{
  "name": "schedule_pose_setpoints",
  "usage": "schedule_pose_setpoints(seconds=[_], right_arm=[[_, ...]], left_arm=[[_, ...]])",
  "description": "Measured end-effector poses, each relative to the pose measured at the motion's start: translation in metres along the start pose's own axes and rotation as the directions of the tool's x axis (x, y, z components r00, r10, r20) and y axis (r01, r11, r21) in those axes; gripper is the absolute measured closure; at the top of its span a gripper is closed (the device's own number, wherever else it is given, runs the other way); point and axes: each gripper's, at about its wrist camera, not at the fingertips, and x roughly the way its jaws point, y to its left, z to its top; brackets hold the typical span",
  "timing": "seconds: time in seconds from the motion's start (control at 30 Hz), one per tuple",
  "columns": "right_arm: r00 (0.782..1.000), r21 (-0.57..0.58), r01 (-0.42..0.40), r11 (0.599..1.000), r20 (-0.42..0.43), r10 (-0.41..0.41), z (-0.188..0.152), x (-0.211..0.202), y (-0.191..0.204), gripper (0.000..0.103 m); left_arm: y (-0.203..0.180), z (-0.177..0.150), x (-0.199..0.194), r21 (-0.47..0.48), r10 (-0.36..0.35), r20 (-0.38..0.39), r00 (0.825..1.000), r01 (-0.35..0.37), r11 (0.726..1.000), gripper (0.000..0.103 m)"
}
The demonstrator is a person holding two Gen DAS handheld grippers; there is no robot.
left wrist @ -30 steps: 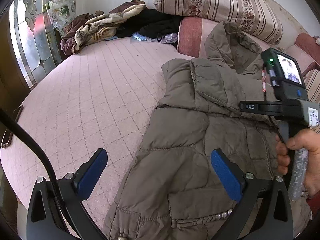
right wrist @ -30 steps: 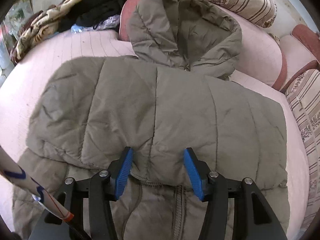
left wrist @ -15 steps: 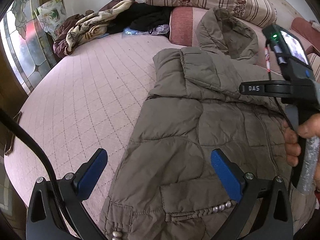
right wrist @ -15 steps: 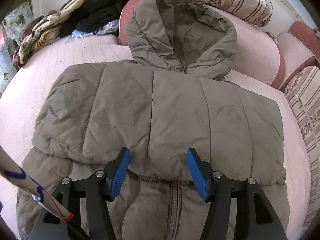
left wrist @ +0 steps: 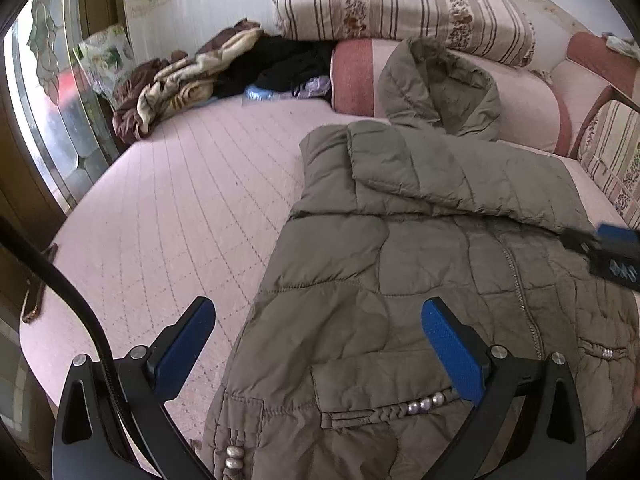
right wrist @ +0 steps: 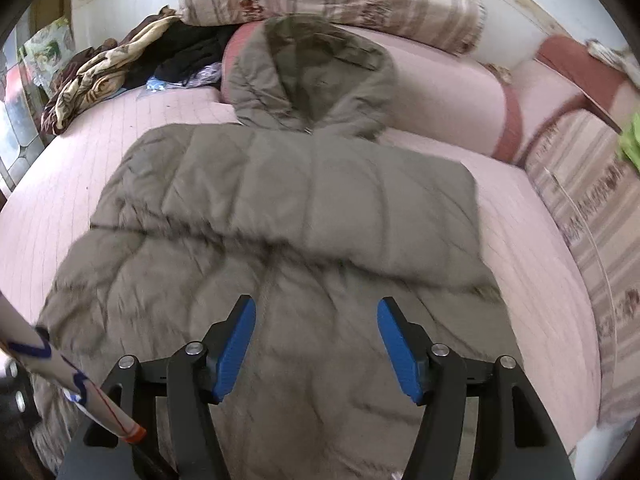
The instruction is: Fold large clothes
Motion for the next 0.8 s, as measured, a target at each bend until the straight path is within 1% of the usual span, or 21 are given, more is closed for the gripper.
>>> schedule_pose_setpoints(seconds=[0.23, 0.33, 0.4, 0.53, 0.63, 0.8], right_arm=[[0.997, 0.032, 0.069, 0.997, -0.020, -0.069, -0.050, -0.021, -0.046, 0.035], [0.995, 0.055, 0.097, 0.994, -0.028, -0.095, -0.068, -0.029, -0.065, 0.034], [0.995, 0.087, 0.099, 0.991, -0.030, -0.097, -0.079, -0.034, -0.082, 0.034], [0.992, 0.157, 0.121, 0.980, -0.040, -0.116, -0.099, -0.038, -0.116, 0.031], [0.989, 0.210, 0.140, 0.968, -0.079, -0.126, -0.114, -0.035, -0.143, 0.031], [0.990, 0.244, 0.135, 0.960, -0.081, -0.119, -0.131, -0.042, -0.163, 0.031]], left_arm=[[-0.016, -0.009, -0.019, 0.032, -0.011, 0.045, 0.999, 0.009, 0.999, 0.000], [-0.022, -0.014, -0.025, 0.043, -0.006, 0.056, 0.998, 0.003, 0.999, 0.000], [-0.024, -0.019, -0.027, 0.040, 0.007, 0.055, 0.998, -0.009, 0.999, 0.000], [-0.024, -0.036, -0.030, 0.036, 0.039, 0.012, 0.999, -0.039, 0.999, 0.000], [-0.018, -0.047, -0.032, 0.023, 0.059, -0.008, 0.998, -0.059, 0.998, 0.000], [0.007, -0.057, -0.032, -0.053, 0.111, -0.043, 0.993, -0.113, 0.992, 0.000]])
